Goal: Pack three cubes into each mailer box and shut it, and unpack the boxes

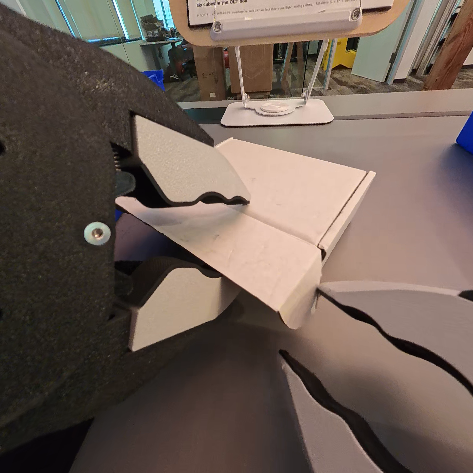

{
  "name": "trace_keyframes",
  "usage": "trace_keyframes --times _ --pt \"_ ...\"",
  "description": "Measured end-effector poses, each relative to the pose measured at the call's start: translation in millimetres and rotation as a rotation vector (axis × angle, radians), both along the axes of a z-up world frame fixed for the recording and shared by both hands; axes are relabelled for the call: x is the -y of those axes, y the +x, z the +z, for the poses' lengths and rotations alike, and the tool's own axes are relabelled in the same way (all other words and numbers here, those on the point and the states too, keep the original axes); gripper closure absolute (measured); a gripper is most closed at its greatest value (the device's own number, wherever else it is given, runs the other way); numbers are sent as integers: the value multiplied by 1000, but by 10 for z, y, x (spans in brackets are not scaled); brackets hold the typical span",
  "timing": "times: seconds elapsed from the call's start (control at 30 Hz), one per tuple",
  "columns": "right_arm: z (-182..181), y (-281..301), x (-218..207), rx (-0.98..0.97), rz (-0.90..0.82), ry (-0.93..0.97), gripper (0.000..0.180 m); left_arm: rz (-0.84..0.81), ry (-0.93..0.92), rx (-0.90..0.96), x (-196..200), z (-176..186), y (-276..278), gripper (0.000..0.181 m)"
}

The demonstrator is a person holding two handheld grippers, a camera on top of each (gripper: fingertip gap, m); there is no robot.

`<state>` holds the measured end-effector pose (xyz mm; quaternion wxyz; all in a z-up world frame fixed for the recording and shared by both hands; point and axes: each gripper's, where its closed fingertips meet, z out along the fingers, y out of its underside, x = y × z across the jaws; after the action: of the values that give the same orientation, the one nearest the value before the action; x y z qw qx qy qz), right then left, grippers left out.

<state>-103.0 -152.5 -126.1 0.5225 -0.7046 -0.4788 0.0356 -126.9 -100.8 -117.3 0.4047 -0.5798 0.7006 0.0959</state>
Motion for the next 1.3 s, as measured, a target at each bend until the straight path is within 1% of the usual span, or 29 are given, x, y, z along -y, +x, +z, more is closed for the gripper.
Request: trace_keyframes --times 0.2,0.53,0.7,0.8,1.0,1.1,1.2,1.3 --pt "-58 -56 -20 8 -27 -68 136 12 9 10 -11 -6 1 137" --pt "-48 -23 -90 -2 -107 -58 138 46 57 8 -36 -16 14 136" --pt "-58 2 -83 -5 -117 -71 135 53 81 11 -36 -31 14 134" --pt "-57 2 -73 -18 -96 -85 133 56 59 41 -26 -37 22 131" --pt "-49 -11 -90 -121 -63 -210 132 57 34 70 5 -65 32 123" --pt "-10 -29 -82 -246 -34 -334 131 73 -3 97 25 -68 21 118" --pt "41 -33 -76 -362 -6 -442 129 120 -94 168 57 -37 -38 116" --pt "80 -44 -66 -418 18 -486 128 226 -200 260 50 29 -204 107"
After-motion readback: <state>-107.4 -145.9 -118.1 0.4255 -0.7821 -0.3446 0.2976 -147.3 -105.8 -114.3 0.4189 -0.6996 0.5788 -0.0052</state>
